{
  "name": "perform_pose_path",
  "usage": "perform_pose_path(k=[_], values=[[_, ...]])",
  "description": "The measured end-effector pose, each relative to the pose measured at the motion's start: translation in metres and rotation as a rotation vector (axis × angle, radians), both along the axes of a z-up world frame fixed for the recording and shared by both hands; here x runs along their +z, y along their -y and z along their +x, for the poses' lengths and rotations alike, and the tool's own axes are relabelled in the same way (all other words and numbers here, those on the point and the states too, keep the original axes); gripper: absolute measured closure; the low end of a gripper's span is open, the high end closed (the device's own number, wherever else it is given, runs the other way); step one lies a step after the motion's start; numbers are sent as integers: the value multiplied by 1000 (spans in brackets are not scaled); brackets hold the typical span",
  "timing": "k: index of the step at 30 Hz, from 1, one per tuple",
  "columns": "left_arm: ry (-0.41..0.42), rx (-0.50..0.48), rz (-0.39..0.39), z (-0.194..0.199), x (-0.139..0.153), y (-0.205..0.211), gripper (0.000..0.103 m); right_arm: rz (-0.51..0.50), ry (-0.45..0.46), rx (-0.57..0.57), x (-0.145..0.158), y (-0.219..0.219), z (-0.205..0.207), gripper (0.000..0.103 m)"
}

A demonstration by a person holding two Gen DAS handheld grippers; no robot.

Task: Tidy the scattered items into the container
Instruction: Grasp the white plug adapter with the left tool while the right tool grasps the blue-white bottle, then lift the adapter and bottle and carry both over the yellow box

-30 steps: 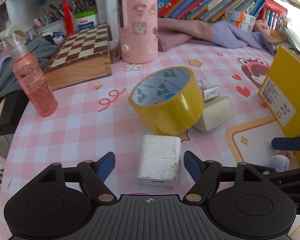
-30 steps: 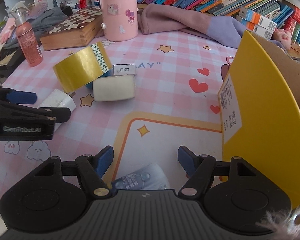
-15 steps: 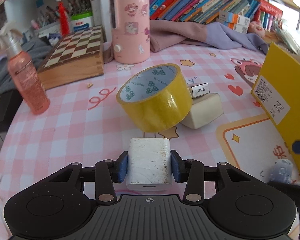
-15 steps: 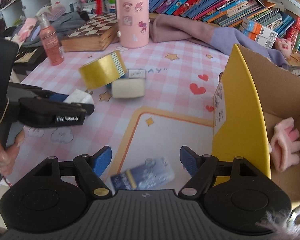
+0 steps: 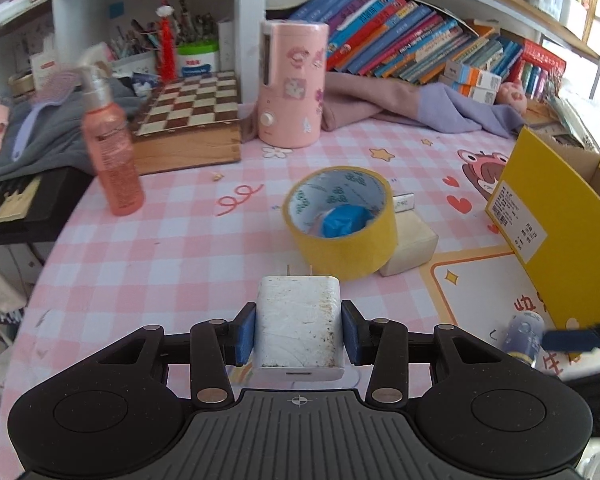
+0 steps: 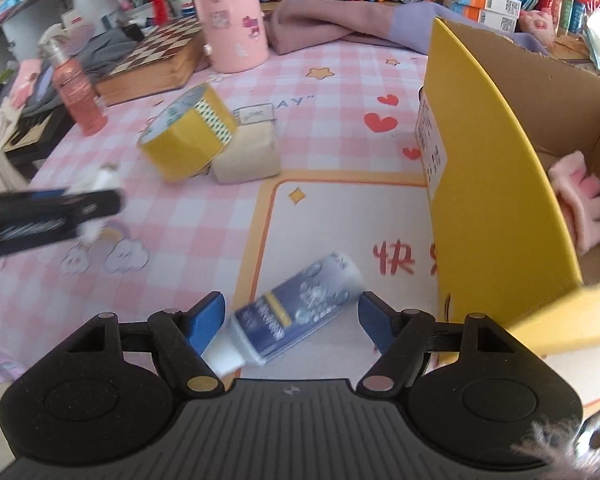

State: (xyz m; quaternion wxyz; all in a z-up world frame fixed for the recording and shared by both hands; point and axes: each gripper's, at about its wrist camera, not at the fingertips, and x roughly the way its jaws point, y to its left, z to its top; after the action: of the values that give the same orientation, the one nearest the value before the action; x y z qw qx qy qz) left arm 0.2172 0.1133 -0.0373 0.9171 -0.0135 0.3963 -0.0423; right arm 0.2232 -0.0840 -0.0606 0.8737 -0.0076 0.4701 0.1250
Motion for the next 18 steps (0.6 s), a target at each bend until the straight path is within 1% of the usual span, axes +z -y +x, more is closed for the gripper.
perform_pose_path(k=[2,3,5,7,8,10,13,18], values=[[-5,13,-6,-7,3,-6,61,-25,8,7,-4,-6,7,35],[-7,21,-7,-11,4,-9,61,-44,12,22,-5,-10,9,40],[-13,35,-10,-16,5,-14,61,-77,15,54,-8,-17,11,59],[-16,51,-16,-20,7,-18,61,-96,29,92,-10,-22,11,64],[-17,58,-20,-22,7,-20,61,-104,41,114,-10,-24,10,69],[-18,68,-28,-25,7,-21,61,-120,60,150,-10,-27,10,72],[-18,68,-35,-26,8,-20,61,-140,84,178,-11,-32,12,72],[-14,71,-63,-27,12,-17,61,-132,76,188,-10,-32,16,72]])
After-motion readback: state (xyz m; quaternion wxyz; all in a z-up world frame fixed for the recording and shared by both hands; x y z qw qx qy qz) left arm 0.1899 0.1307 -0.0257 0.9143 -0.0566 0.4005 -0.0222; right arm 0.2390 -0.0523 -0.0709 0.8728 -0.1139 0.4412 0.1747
